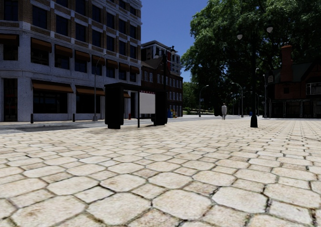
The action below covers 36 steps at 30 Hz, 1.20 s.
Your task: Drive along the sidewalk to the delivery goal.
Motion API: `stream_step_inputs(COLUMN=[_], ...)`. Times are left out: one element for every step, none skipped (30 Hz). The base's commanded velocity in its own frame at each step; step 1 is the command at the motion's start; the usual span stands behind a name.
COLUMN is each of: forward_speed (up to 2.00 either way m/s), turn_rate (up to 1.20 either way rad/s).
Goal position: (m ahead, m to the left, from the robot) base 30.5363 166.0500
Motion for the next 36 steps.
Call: stream_step_inputs(forward_speed=[0.0,0.0,0.0,0.0,0.0,0.0,0.0,0.0,0.0,0.0,0.0,0.0,0.0,0.0,0.0,0.0,0.0,0.0,0.0,0.0,0.0,0.0,0.0,0.0,0.0,0.0,0.0,0.0,0.0,0.0,0.34,0.93,0.93,1.27,1.56,1.78], turn_rate=[0.0,0.0,0.0,0.0,0.0,0.0,0.0,0.0,0.0,0.0,0.0,0.0,0.0,0.0,0.0,0.0,0.0,0.0,0.0,0.0,0.0,0.0,0.0,0.0,0.0,0.0,0.0,0.0,0.0,0.0,-0.14,-0.22,-0.22,-0.24,-0.25,-0.29])
